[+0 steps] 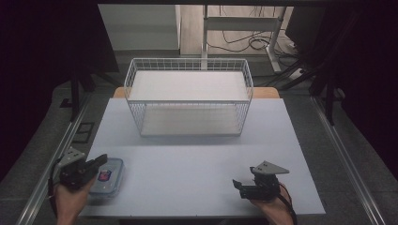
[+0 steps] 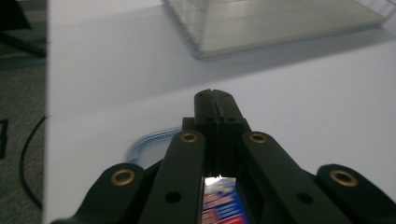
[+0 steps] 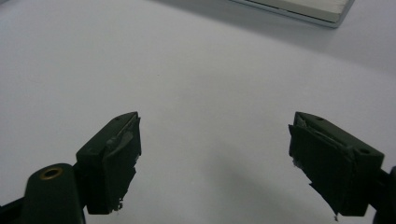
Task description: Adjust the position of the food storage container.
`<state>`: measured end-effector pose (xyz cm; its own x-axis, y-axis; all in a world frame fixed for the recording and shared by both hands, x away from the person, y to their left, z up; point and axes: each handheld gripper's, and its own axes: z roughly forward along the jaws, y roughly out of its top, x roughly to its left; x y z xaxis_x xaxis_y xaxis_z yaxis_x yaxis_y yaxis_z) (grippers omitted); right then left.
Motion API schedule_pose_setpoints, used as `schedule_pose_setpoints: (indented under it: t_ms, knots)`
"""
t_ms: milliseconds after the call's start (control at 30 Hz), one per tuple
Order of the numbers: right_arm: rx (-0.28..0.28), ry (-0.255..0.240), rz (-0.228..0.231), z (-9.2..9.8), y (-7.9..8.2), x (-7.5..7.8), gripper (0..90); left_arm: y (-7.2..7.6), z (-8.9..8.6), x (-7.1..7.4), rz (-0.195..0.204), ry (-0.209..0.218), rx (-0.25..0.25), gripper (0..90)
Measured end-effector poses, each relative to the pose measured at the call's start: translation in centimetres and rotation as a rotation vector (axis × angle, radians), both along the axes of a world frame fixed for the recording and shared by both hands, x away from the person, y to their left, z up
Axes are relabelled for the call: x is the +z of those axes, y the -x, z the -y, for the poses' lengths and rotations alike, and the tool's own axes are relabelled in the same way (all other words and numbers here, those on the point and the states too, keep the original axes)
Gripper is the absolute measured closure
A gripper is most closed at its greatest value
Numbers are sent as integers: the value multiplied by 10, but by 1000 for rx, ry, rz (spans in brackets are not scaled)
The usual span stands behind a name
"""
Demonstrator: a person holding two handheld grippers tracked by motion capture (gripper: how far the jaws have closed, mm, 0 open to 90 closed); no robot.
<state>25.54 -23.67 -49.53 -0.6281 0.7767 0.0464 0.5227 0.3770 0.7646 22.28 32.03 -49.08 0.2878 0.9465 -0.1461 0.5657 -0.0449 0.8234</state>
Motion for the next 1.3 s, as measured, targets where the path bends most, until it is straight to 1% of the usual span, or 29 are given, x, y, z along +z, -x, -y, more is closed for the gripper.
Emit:
schedule_pose_setpoints:
  t_ms: [67,100,133,167,200,233,267,300,333,367,400,433,467,533,667,733,767,800,833,867,900,967,1000,1033,1067,1100,1167,1233,1300]
  knots:
    - [-2,-3,-2,1,0,0,168,1,-11,-2,-5,-4,41,900]
    - [-7,-13,-4,2,-1,1,165,3,-22,-5,-5,-11,85,900]
    - [-7,-13,-4,2,-1,1,165,3,-22,-5,-5,-11,85,900]
    - [-9,-15,-2,2,-1,1,164,3,-27,-7,-9,-10,103,900]
    - [-12,-17,0,2,-2,2,163,3,-36,-11,-22,-12,131,900]
    - [-13,-18,-1,3,-2,2,163,3,-39,-14,-33,-7,137,900]
    - [-12,-13,-1,2,-2,1,163,3,-39,-14,-33,-7,137,900]
    - [-11,-9,-1,2,-2,1,163,-1,-41,-20,-56,11,133,900]
    - [-9,-4,-4,2,-2,0,163,-1,-41,-20,-56,11,133,900]
    - [-8,-5,-6,1,-2,-1,163,-7,-38,-26,-78,-3,128,900]
    - [-8,-5,-6,1,-2,-1,163,-7,-38,-26,-78,-3,128,900]
    - [-3,-7,-7,1,-3,-1,156,-12,-34,-30,-101,-12,116,900]
    - [-3,-7,-7,1,-3,-1,156,-12,-34,-30,-101,-12,116,900]
    - [-5,-17,-13,2,-3,-2,152,-17,-27,-30,-114,-24,105,900]
    - [-10,-23,-18,3,-4,-2,152,-20,-21,-29,-122,-16,89,900]
    - [-11,-20,-18,4,-5,-3,154,-27,-12,-28,-134,-19,60,900]
    - [-11,-20,-19,4,-5,-3,154,-27,-12,-28,-134,-19,60,900]
    - [-11,-20,-19,4,-5,-3,154,-29,-8,-27,-140,-26,48,900]
    - [-11,-15,-19,4,-5,-3,156,-33,1,-25,-147,-53,24,900]
    - [-10,-13,-20,3,-5,-3,156,-34,5,-24,-151,-64,11,900]
    - [-10,-13,-20,3,-5,-3,156,-34,5,-24,-151,-64,11,900]
    - [-9,-8,-21,3,-5,-3,157,-37,13,-22,-157,-75,-17,900]
    - [-7,-3,-19,3,-5,-3,158,-38,20,-20,-164,-105,-33,900]
    - [-7,1,-16,3,-4,-3,158,-38,24,-18,-165,-120,-40,900]
    - [-8,3,-13,3,-4,-2,158,-38,24,-18,-165,-120,-40,900]
    - [-9,2,-12,3,-4,-2,159,-39,30,-16,-175,-137,-50,900]
    - [-8,5,-14,3,-5,-3,160,-40,32,-16,-174,-140,-55,900]
    - [-6,8,-16,3,-5,-3,160,-41,37,-16,-169,-136,-76,900]
    - [-4,10,-14,3,-5,-3,161,-40,38,-16,-147,-131,-88,900]
